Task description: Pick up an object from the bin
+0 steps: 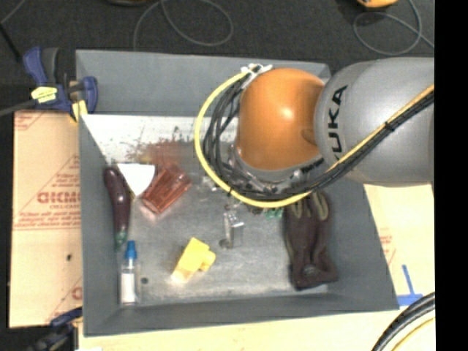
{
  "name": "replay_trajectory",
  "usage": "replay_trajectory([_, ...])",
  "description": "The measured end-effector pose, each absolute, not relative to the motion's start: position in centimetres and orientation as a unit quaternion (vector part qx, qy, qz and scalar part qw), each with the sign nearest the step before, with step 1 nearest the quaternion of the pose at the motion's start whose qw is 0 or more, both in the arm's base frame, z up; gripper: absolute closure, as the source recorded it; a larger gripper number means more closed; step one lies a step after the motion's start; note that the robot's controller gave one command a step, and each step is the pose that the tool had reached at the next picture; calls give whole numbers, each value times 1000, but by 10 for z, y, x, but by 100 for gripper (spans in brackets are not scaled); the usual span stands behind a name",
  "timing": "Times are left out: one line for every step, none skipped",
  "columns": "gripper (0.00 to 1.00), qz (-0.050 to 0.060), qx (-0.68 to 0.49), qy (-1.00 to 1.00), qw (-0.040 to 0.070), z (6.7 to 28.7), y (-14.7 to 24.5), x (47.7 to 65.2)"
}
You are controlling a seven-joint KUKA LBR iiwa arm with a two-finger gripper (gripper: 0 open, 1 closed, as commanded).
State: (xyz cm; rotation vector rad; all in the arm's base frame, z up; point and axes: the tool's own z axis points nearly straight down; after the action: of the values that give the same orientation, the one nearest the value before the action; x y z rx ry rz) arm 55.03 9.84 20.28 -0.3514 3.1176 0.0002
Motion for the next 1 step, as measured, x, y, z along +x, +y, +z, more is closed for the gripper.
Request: replay_trajectory([0, 1, -132, 991, 5, 158, 113, 543])
